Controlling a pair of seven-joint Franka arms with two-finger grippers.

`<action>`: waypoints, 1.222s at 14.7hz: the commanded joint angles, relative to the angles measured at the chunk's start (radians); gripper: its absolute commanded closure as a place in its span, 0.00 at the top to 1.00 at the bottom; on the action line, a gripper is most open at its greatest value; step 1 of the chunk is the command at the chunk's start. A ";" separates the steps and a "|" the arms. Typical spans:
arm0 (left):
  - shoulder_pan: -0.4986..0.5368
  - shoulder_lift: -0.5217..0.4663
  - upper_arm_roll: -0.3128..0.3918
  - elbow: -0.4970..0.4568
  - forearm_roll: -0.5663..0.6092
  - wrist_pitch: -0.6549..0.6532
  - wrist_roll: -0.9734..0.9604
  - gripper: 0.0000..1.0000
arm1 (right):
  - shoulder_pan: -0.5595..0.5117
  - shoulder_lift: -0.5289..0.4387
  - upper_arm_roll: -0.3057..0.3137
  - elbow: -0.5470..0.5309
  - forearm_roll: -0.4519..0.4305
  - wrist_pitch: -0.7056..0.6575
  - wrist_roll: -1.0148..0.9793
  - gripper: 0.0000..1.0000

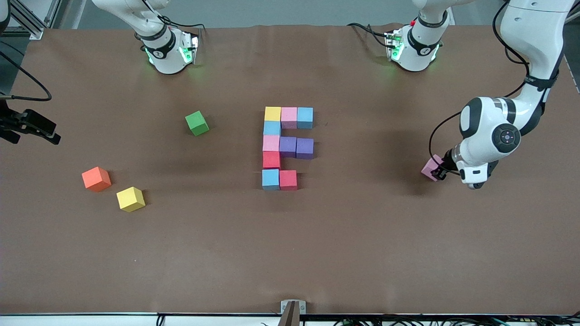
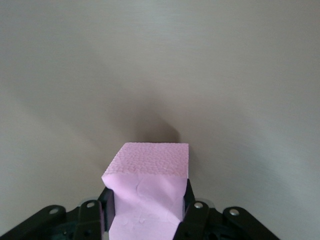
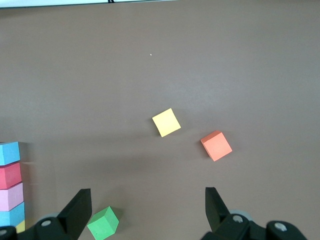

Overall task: Arrange 11 blocks into digit 3
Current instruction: 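Grasp the loose pink cube with the left gripper, then carry the pink cube to the base of the figure with the left gripper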

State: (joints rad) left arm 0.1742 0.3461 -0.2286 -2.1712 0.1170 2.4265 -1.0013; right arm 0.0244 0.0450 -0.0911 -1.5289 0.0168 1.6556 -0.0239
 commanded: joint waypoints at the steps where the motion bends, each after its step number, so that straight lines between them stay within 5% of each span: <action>1: -0.086 0.013 0.012 0.123 -0.020 -0.078 -0.063 0.11 | 0.000 -0.019 -0.001 -0.014 -0.009 0.004 -0.001 1.00; 14: -0.482 0.284 -0.002 0.583 -0.022 -0.152 -0.890 0.10 | 0.000 -0.017 -0.001 -0.014 -0.008 0.006 -0.001 1.00; 18: -0.527 0.324 0.000 0.625 -0.175 -0.156 -1.000 0.11 | 0.000 -0.017 -0.001 -0.014 -0.008 0.006 -0.001 1.00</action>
State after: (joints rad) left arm -0.3381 0.6419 -0.2340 -1.6001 0.0156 2.2986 -1.9626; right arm 0.0241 0.0450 -0.0918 -1.5289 0.0168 1.6566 -0.0239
